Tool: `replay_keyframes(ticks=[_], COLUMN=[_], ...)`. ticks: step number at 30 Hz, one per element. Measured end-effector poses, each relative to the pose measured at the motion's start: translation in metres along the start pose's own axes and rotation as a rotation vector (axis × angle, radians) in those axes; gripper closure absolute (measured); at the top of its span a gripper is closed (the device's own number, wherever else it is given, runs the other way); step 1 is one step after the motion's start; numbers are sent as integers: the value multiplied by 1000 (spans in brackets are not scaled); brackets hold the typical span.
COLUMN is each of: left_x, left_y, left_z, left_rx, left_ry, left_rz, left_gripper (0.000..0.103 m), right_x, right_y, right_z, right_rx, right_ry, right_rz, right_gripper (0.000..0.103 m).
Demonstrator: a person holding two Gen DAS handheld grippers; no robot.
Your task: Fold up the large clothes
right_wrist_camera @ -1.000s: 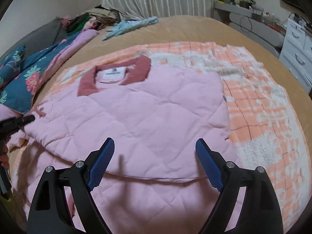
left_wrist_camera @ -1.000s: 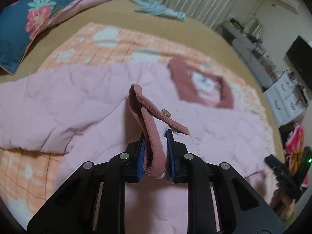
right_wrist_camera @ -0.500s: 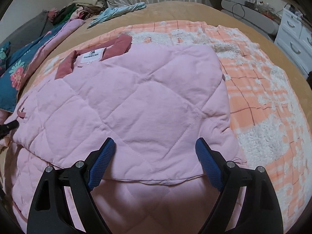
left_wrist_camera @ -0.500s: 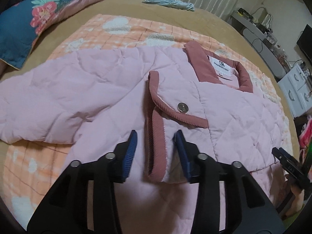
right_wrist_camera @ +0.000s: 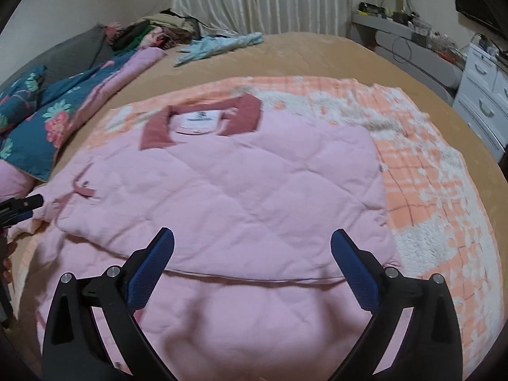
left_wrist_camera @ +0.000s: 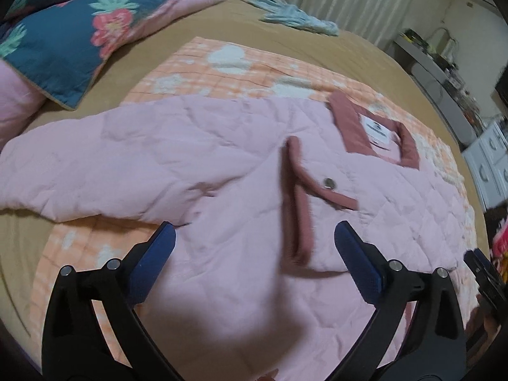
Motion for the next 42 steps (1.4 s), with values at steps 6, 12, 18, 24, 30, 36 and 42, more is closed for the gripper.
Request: replay_keyframes(ticks=[6,12,18,24,30,36,42], left_x=[-38,-74,-109,-140,-170,-204,-233], left_y=[0,2,5,6,5,4,3], left_z=[19,37,50,54,58,60,60], left_rx=[28,79,116,129,140,147,154], left_ry=[32,52,106,152,186,207,245], left_rz=[80,165,231,282,341,410,459], left_gripper=[9,9,9,9,9,9,9], right_x=[-39,-81,-134,-187,-235,-277,-313], right_y=[3,9,17,22,22,20,18], right_z=[17,30,43,51,51,49,43], right_rx=[18,40,68,82,83,77,70], right_ry=[41,66,113,167,213,243,264], right_rz=[50,110,188,243,300,355,395], right_gripper=[5,4,4,4,4,4,4])
Point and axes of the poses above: each gripper's, at about its wrist camera, not at the fingertips, and z roughly against the way its jaws point, x to its right, y to its top, the point moved 5 cm from there along -z, roughly the way its jaws point, and after that the axes turned 10 degrees about -y, right-handed, at the moved point
